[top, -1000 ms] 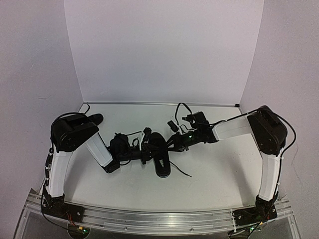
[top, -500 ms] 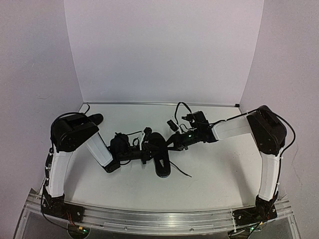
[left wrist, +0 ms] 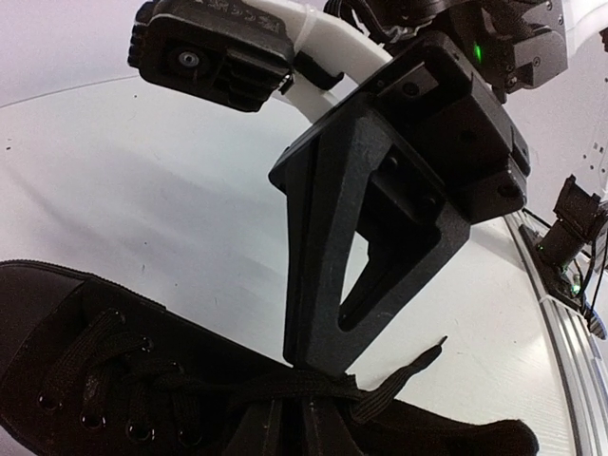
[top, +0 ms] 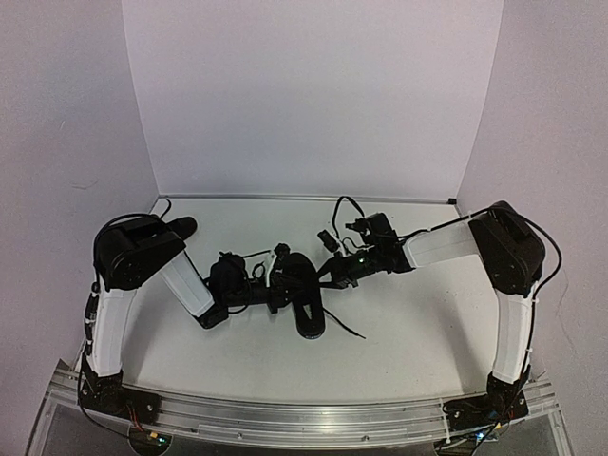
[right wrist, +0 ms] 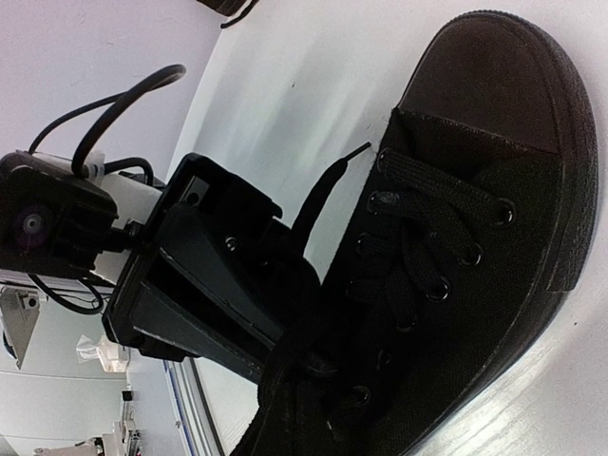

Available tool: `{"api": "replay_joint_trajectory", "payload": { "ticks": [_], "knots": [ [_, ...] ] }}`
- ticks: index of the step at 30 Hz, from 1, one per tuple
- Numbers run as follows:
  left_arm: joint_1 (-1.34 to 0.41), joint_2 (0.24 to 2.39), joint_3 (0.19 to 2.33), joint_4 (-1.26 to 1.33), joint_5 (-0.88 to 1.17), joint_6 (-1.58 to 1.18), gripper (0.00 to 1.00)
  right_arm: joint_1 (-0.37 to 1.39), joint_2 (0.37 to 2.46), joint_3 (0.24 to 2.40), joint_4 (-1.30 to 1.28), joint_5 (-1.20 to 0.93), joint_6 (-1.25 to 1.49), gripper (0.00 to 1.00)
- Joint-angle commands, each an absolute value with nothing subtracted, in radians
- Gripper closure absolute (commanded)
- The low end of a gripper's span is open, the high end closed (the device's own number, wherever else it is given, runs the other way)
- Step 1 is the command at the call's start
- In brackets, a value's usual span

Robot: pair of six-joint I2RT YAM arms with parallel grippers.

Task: Tie the shoes

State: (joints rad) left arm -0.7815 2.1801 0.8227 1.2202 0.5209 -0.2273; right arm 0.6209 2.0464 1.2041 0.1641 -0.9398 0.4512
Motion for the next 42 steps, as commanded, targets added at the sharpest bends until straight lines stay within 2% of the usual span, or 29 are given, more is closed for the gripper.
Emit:
{"api": "replay_joint_trajectory", "payload": {
  "ticks": [1,9,19,29,39,42],
  "knots": [
    [-0.785,2.073,0.786,1.14,0.524,-0.167,0.87,0.631,2.013,1.22,0.187,-0.925,0.44,1.0],
    [-0.783,1.906,0.704,0.967,0.517,-0.09,0.71,0.63,1.989,1.206,0.187,-0.903,0.432,1.0],
    [-0.706,1.726,0.664,0.8,0.458,-0.095,0.61,0.631,1.965,1.188,0.187,-0.893,0.415,1.0],
    [-0.69,1.821,0.813,0.616,0.546,-0.097,0.46,0.63,1.965,1.183,0.187,-0.897,0.411,1.0],
    [-0.691,1.916,0.868,0.676,0.631,-0.143,0.55,0.631,1.96,1.182,0.187,-0.889,0.415,1.0],
    [-0.692,1.921,0.868,0.676,0.639,-0.141,0.66,0.63,1.96,1.181,0.187,-0.883,0.417,1.0]
  ]
}}
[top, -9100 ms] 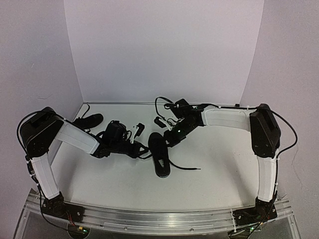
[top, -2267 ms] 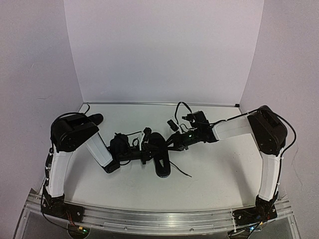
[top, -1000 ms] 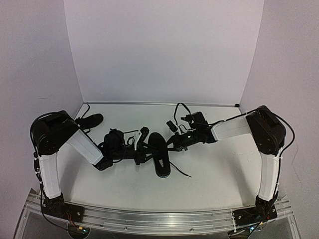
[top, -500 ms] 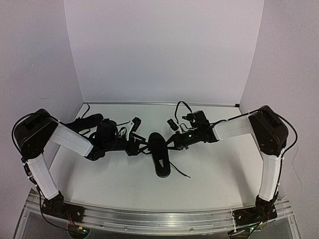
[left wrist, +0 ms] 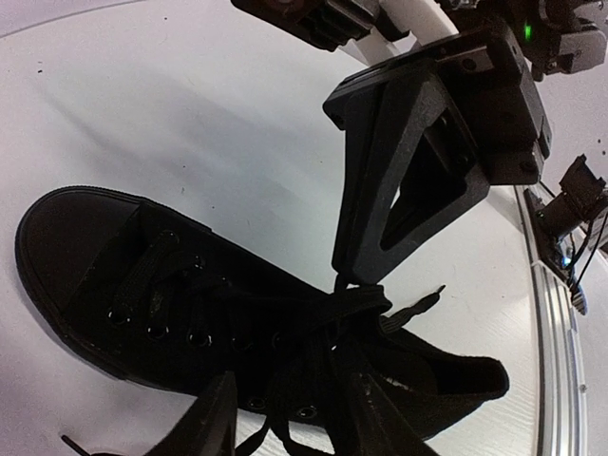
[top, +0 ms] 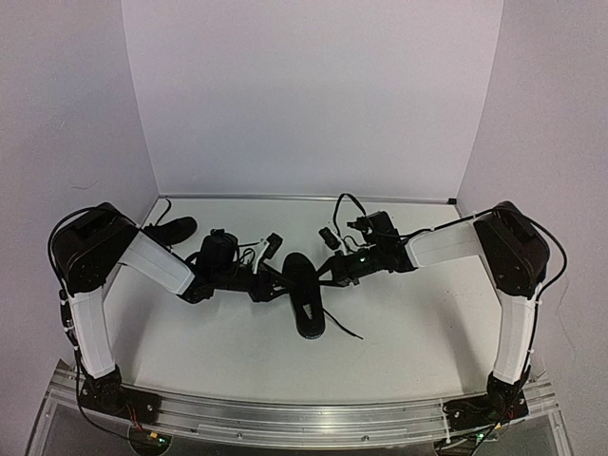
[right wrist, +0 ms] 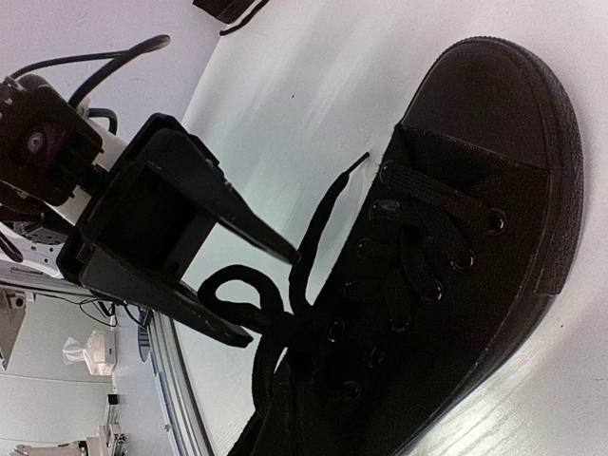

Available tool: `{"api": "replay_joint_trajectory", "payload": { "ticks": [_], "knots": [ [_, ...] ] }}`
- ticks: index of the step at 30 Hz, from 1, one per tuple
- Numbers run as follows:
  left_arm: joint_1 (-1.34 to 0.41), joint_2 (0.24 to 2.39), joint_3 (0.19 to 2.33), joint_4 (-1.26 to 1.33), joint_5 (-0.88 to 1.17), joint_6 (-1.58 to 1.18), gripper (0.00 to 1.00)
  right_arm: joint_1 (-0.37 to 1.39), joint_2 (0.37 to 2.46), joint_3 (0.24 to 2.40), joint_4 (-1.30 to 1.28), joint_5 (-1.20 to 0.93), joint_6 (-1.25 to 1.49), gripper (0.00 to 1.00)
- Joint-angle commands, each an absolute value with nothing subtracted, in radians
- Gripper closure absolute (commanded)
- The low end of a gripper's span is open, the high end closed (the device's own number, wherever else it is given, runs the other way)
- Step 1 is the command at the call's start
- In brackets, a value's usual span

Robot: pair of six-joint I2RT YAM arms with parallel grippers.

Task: Tie the shoes

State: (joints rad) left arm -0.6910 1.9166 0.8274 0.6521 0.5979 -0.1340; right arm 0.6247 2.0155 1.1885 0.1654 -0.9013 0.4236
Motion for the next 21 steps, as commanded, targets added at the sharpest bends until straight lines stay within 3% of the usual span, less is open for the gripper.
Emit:
{"api": "replay_joint_trajectory", "payload": {
  "ticks": [1,7,21],
  "knots": [
    [-0.692,1.919,0.866,0.675,0.641,-0.137,0.72,0.631,1.961,1.182,0.187,-0.88,0.418,1.0],
    [-0.698,1.895,0.851,0.681,0.658,-0.126,0.99,0.63,1.981,1.201,0.187,-0.871,0.422,1.0],
    [-0.846,1.888,0.914,0.535,0.582,-0.002,1.0,0.646,2.076,1.305,0.187,-0.893,0.425,1.0]
  ]
}}
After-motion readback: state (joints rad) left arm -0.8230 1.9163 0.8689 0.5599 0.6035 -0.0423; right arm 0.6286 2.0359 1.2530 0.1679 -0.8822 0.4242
